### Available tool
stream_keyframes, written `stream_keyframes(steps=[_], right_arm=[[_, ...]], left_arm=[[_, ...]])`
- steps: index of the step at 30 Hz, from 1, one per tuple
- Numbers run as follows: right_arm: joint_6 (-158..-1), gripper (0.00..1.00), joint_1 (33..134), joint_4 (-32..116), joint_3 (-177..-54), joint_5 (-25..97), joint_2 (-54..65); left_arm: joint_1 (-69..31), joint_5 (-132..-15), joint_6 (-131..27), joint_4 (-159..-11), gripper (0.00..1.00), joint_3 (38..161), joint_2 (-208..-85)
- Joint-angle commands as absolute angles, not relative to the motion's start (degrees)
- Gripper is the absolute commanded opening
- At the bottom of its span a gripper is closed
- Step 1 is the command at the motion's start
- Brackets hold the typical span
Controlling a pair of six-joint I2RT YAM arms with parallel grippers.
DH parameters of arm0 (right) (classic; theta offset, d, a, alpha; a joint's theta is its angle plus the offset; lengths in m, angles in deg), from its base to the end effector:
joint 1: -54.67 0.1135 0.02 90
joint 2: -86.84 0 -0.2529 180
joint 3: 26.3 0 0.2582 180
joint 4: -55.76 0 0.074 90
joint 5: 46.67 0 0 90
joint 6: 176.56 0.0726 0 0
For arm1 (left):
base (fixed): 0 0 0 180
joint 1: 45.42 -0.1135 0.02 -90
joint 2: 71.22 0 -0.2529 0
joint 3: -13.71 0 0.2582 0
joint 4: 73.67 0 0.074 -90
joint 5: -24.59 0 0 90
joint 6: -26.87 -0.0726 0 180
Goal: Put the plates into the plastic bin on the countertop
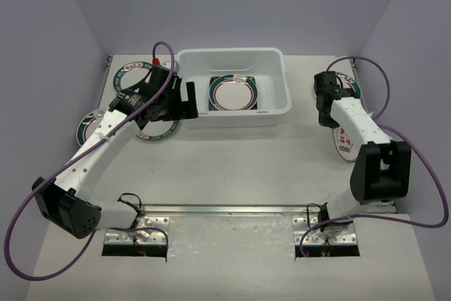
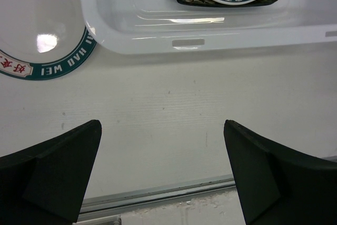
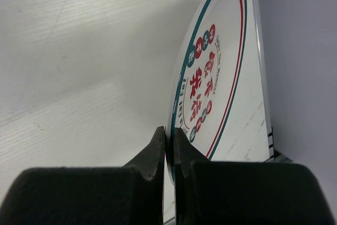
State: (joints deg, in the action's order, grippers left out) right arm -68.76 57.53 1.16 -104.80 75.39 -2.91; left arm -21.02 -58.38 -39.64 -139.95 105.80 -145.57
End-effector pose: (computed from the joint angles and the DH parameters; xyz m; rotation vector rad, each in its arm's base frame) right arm 0.3291 -0.0221 0.1924 0.4896 2.5217 -0.6264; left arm 0.2718 -0.1135 0.3262 -0.0371 2.4229 -0.2361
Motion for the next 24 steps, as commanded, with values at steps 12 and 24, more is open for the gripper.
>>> stream_keyframes(steps=[12, 24], right_arm=[[-95.6, 0.0, 76.6, 2.3, -130.6, 78.3, -4.0], [-120.0, 0.0, 93.4, 20.4, -135.5, 62.1, -11.8]], left_arm=[[-21.2, -54.8, -35.9, -138.6, 1.0, 107.0, -143.0], [-22.6, -54.8, -27.3, -139.7, 1.0, 108.2, -140.8]])
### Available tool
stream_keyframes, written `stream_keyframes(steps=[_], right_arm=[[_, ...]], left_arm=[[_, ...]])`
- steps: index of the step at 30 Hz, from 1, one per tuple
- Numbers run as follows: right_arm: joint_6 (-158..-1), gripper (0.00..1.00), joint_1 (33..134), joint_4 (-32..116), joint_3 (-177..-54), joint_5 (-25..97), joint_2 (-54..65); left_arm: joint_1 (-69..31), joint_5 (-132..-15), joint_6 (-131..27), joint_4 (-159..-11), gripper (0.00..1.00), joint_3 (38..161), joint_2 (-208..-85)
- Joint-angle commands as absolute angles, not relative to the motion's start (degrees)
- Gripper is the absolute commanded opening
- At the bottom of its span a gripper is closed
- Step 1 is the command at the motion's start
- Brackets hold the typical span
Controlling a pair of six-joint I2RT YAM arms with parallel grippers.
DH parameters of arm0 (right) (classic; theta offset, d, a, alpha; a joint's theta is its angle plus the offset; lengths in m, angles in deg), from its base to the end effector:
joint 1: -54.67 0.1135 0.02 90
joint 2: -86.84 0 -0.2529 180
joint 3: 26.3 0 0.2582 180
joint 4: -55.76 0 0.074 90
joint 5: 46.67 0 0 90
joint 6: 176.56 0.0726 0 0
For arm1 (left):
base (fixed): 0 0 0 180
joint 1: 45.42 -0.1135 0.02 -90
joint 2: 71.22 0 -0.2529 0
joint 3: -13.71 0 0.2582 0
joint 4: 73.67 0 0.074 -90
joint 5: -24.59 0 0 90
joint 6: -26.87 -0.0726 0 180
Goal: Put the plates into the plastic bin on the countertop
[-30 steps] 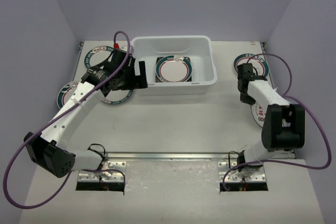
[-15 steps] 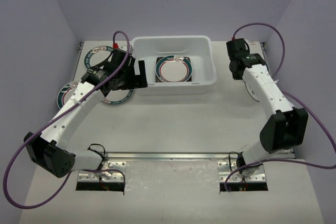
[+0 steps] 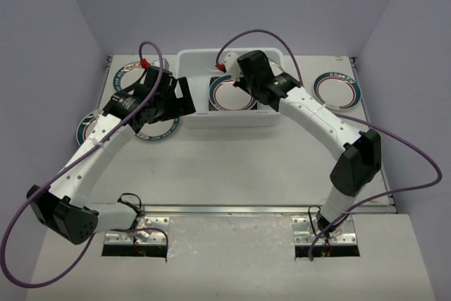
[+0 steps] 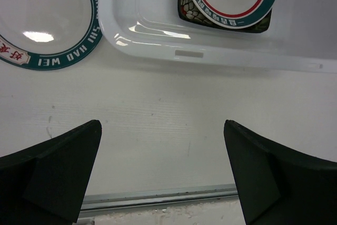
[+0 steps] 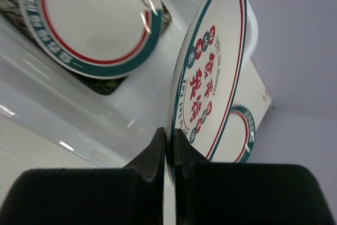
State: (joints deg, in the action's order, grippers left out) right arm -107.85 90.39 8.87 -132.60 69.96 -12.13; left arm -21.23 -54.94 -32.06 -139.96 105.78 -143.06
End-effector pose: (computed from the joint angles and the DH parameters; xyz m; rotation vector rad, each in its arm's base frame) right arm 0.3621 0.2203 0.3078 -0.8303 2.0401 -0.3845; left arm 0.2648 -0.1045 0.3384 -0.2297 2.3607 -0.2510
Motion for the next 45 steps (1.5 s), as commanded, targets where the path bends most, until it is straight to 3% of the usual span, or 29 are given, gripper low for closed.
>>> stream_keyframes(steps=[1, 10, 21, 22, 24, 27, 28, 30, 31, 45], right_arm=[[-120.9, 0.0, 93.5, 20.7, -135.9, 60.3, -12.7], [-126.5, 0.0, 91.6, 22.7, -138.0, 45.9, -21.0], [-124.4, 0.06, 89.6, 24.3, -140.7, 45.5, -29.5], [-124.4, 0.09, 89.6, 24.6, -140.5, 45.8, -29.7], [-123.2, 0.31, 89.6, 25.0, -140.2, 46.8, -29.8], [-122.8, 0.46, 89.7, 24.7, -140.1, 47.1, -29.6], [-122.8, 0.58, 89.7, 24.6, -140.0, 47.5, -29.4], [-122.8, 0.92, 89.7, 24.3, -139.5, 47.8, -28.8], [-122.9, 0.99, 89.7, 23.9, -139.6, 48.3, -28.6], [-114.2, 0.99, 86.4, 12.4, -147.6, 48.0, -29.9]], left_arm=[[-22.8, -55.2, -26.5, -139.4, 1.0, 108.4, -140.1], [-22.9, -56.8, -25.2, -142.4, 1.0, 110.5, -135.9], [-22.9, -54.7, -25.6, -145.2, 1.0, 107.3, -132.5], [-22.9, -54.6, -25.6, -145.4, 1.0, 107.1, -132.4], [-22.9, -54.4, -25.7, -145.4, 1.0, 106.8, -132.2], [-23.0, -54.0, -26.0, -145.1, 1.0, 106.1, -132.3], [-23.0, -54.0, -26.2, -144.9, 1.0, 106.0, -132.5], [-23.0, -54.1, -26.6, -144.6, 1.0, 105.9, -133.0], [-23.0, -54.2, -26.7, -144.4, 1.0, 105.8, -133.4], [-23.4, -54.9, -29.7, -142.3, 1.0, 106.8, -137.3]])
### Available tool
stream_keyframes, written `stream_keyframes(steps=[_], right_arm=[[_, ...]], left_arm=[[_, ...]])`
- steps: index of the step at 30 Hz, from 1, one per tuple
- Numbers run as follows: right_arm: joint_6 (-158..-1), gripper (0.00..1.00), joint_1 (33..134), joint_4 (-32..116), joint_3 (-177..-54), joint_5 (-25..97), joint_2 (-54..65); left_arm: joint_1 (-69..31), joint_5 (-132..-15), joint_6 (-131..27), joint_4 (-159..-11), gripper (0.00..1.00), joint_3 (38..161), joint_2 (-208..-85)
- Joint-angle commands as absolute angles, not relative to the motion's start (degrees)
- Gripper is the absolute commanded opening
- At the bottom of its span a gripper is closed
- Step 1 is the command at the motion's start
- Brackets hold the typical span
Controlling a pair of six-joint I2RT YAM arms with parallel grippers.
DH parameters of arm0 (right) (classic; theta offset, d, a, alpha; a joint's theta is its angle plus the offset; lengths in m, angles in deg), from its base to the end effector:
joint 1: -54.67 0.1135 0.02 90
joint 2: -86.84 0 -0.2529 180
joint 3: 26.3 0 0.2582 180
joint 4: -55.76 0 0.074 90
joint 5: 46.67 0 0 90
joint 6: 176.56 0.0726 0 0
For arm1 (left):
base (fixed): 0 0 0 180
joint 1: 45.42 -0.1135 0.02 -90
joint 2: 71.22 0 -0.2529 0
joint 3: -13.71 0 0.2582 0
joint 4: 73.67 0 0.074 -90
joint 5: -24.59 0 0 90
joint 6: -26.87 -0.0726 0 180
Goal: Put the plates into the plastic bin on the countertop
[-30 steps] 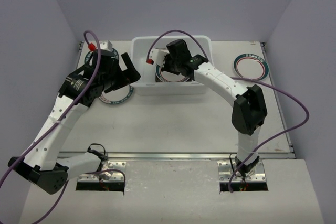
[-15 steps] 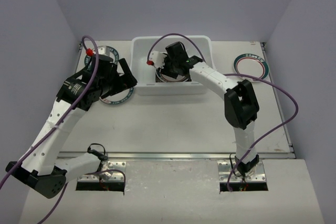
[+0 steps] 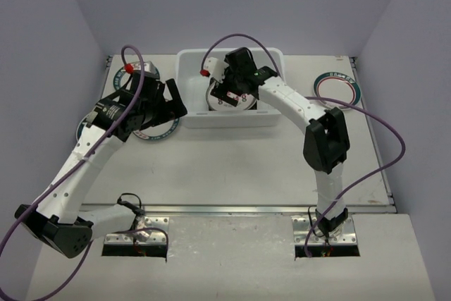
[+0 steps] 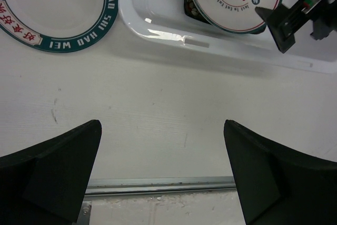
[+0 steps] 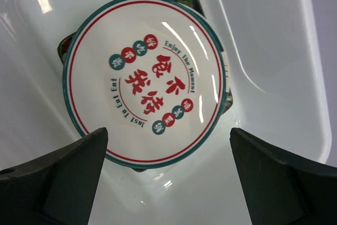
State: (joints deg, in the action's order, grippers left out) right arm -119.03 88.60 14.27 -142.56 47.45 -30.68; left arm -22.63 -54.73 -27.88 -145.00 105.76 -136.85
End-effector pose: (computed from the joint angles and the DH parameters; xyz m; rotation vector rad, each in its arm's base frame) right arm 0.4199 0.2762 0.2327 -1.2373 1.9573 -0.0704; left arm 0.2355 -0.0844 0.3561 -0.3461 2.3293 -0.2816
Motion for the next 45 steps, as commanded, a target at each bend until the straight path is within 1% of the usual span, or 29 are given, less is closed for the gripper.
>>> stream_keyframes(steps=[1, 4, 8, 12, 13, 14, 15, 16, 18, 20, 23, 25, 28, 31, 33, 36, 38, 39, 40, 41, 43, 45], right_arm=[[-112.7, 0.99, 86.2, 11.9, -147.9, 48.7, -29.9], [-108.6, 0.99, 85.0, 7.6, -151.8, 45.9, -31.4], [-103.9, 0.99, 84.9, 4.3, -153.5, 44.5, -31.8], [-83.5, 0.99, 81.2, 1.7, -162.7, 46.8, -30.0], [-81.6, 0.99, 79.4, 0.6, -164.0, 45.4, -29.8], [-74.3, 0.99, 75.9, -0.6, -165.9, 42.9, -28.6], [-62.3, 0.99, 69.9, -1.9, -164.9, 39.3, -26.1], [-56.8, 0.99, 66.6, -2.0, -164.9, 39.2, -24.2], [-45.3, 0.99, 58.8, 1.2, -154.0, 35.1, -16.0], [-42.7, 0.99, 56.1, 7.1, -143.1, 34.9, -11.4], [-37.9, 0.99, 52.7, 9.6, -130.8, 39.3, -5.6], [-33.7, 0.99, 51.8, 11.6, -123.7, 40.3, -2.8], [-26.6, 0.99, 50.8, 18.3, -110.5, 42.8, 3.2], [-16.9, 0.99, 50.7, 32.3, -94.5, 51.1, 12.1], [-12.4, 0.99, 50.2, 38.6, -84.2, 53.1, 17.4], [-10.0, 0.99, 48.9, 47.9, -74.6, 56.4, 19.8], [-10.1, 0.99, 46.7, 51.6, -71.7, 55.4, 18.6], [-9.3, 0.99, 43.9, 56.2, -68.6, 52.6, 16.8], [-9.1, 0.98, 43.7, 56.6, -68.4, 50.3, 16.6], [-9.1, 0.97, 41.2, 58.9, -67.4, 48.2, 15.4], [-11.3, 0.93, 37.1, 68.0, -66.1, 42.3, 8.2], [-11.6, 0.92, 35.7, 69.5, -68.0, 39.3, 3.9]], left_arm=[[-23.5, -55.1, -29.9, -142.2, 1.0, 106.7, -137.5], [-23.6, -55.5, -30.2, -141.7, 1.0, 106.3, -138.1], [-23.6, -55.9, -30.6, -141.6, 1.0, 106.5, -139.0], [-23.6, -55.9, -31.8, -141.6, 1.0, 107.6, -139.4], [-23.6, -55.9, -32.1, -141.7, 1.0, 107.7, -139.5], [-23.6, -55.5, -32.5, -142.2, 1.0, 108.2, -139.8], [-23.7, -54.9, -33.1, -143.1, 1.0, 109.2, -140.3], [-23.7, -54.5, -33.4, -143.1, 1.0, 109.7, -140.5], [-23.7, -53.2, -33.8, -144.1, 1.0, 110.5, -140.4], [-23.8, -52.7, -34.3, -144.4, 1.0, 110.4, -140.1], [-23.7, -52.2, -34.9, -144.3, 1.0, 109.3, -139.5], [-23.7, -52.2, -35.0, -144.0, 1.0, 108.3, -138.8], [-23.7, -53.0, -35.0, -143.6, 1.0, 106.9, -138.6], [-23.7, -53.6, -35.5, -144.0, 1.0, 106.7, -138.5], [-23.7, -53.2, -35.6, -144.2, 1.0, 106.8, -138.2], [-23.8, -53.4, -35.7, -144.6, 1.0, 106.5, -137.6], [-23.7, -53.9, -35.7, -144.6, 1.0, 106.4, -137.4], [-23.7, -54.4, -35.5, -144.8, 1.0, 106.3, -137.2], [-23.8, -54.7, -35.5, -144.9, 1.0, 106.3, -137.1], [-23.8, -55.1, -35.5, -144.9, 1.0, 106.2, -136.9], [-23.7, -57.7, -36.3, -144.3, 1.0, 105.3, -136.2], [-23.7, -59.1, -37.0, -144.0, 1.0, 104.6, -135.8]])
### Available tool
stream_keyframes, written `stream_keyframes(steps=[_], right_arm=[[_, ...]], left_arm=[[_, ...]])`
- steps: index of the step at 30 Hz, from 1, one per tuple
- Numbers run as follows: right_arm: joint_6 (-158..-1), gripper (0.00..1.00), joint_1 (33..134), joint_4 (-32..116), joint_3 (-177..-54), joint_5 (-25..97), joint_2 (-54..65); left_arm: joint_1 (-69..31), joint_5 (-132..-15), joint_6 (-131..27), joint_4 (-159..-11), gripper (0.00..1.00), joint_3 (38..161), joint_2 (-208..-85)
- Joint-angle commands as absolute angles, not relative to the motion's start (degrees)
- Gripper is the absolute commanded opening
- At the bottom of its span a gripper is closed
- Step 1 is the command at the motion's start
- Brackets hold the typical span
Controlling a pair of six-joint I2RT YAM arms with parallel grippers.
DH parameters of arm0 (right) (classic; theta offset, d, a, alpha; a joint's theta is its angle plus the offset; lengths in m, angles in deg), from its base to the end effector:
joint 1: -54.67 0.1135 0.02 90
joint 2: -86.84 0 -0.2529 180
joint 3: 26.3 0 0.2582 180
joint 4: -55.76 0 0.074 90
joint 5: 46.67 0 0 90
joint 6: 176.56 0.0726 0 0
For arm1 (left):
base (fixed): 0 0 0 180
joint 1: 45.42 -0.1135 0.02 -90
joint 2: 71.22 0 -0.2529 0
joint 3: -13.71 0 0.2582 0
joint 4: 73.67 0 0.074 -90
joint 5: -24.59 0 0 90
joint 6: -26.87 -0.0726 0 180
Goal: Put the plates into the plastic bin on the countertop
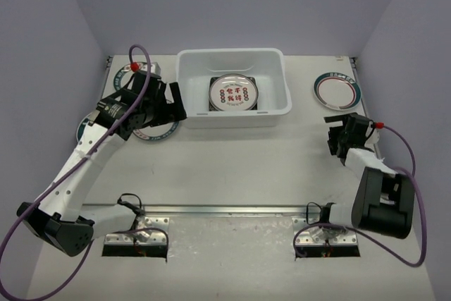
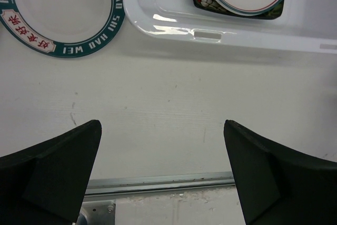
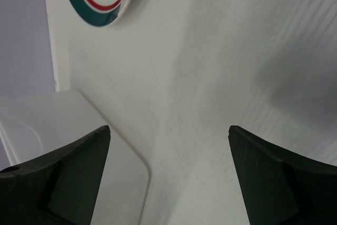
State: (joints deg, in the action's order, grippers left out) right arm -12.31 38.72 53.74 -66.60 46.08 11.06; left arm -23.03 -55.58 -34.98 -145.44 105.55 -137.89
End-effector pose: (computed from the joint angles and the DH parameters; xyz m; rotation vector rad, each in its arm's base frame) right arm 0.2725 -0.0815 0.1196 1.6282 1.5845 0.4981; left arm 0.2391 -0.0851 0.3498 -0.2008 2.3712 -0.2191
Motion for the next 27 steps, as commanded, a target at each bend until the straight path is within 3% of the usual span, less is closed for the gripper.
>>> stream_keyframes(steps=[1, 6, 19, 27], right_arm=[[-11.6, 0.91, 35.2, 71.5, -68.2, 38.3, 2.2], [-6.4, 0.84, 33.0, 85.7, -68.7, 35.8, -9.4], [5.2, 0.72, 32.7, 90.7, -74.0, 42.7, -27.7], [10.3, 0.5, 32.7, 90.6, -78.4, 42.7, -35.8]], left_arm=[[-23.8, -59.5, -37.0, -144.0, 1.0, 104.4, -135.6], [-23.7, -60.6, -36.7, -143.9, 1.0, 102.7, -133.8], [-23.7, -59.6, -34.9, -146.5, 1.0, 101.4, -130.9], [-23.7, -59.8, -33.4, -147.0, 1.0, 102.3, -132.6]])
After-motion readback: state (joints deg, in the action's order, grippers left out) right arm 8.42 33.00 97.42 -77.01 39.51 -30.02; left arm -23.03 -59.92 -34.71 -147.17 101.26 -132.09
